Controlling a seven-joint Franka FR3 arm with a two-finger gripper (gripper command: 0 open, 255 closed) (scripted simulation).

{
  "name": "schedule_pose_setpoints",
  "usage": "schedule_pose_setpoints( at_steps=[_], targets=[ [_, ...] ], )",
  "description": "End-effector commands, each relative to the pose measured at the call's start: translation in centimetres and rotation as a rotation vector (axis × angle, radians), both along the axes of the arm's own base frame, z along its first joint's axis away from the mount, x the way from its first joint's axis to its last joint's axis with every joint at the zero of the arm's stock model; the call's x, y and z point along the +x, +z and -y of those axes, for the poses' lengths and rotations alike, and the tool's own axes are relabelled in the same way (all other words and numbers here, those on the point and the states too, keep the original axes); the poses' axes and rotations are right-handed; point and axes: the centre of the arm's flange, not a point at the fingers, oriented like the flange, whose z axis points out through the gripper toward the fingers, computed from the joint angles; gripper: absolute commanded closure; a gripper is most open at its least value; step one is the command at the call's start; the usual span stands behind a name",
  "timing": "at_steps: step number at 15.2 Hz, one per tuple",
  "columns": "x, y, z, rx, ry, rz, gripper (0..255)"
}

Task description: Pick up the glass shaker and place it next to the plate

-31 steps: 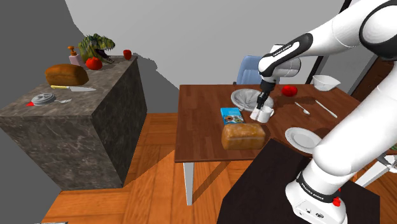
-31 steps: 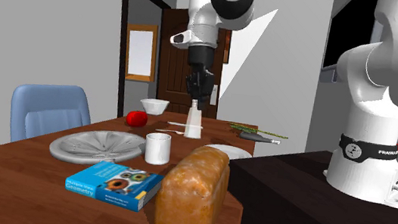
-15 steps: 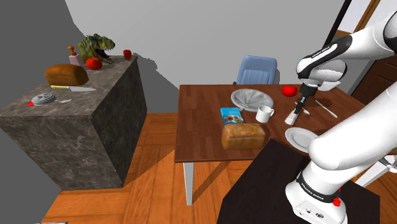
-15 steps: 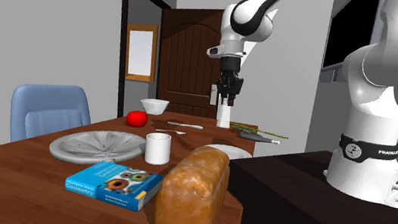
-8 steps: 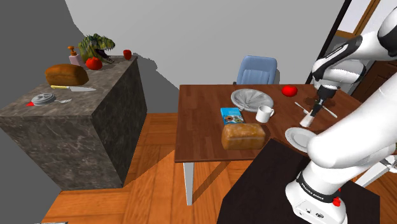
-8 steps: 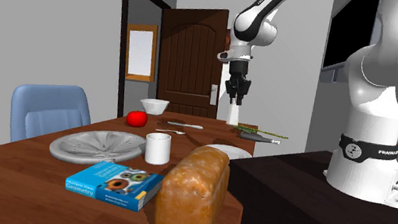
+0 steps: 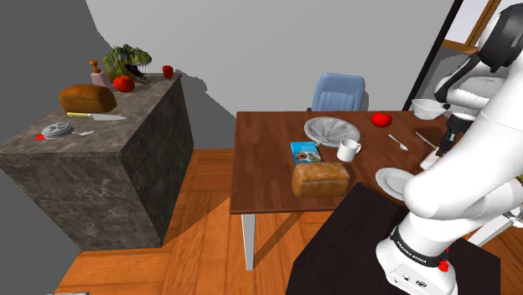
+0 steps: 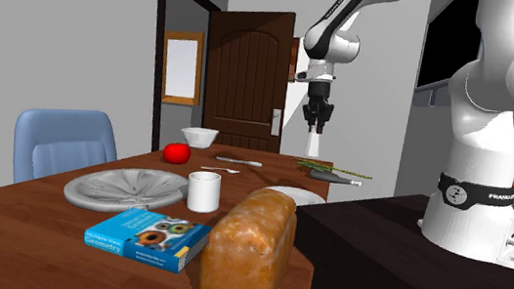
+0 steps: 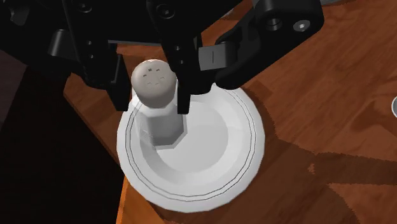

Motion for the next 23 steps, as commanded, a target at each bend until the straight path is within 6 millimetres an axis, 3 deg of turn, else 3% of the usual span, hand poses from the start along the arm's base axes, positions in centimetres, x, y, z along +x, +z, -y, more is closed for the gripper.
schedule_pose_setpoints(
  at_steps=[1,9,10,23],
  targets=[
    [-2.3,0.2,1.4,0.000,0.003,0.001,255],
    [-11.1,0.2,7.2,0.000,0.003,0.001,255],
    [-12.9,0.2,8.4,0.000,0.003,0.001,255],
    [-12.9,-6.6,8.4,0.000,0.003,0.001,255]
  ],
)
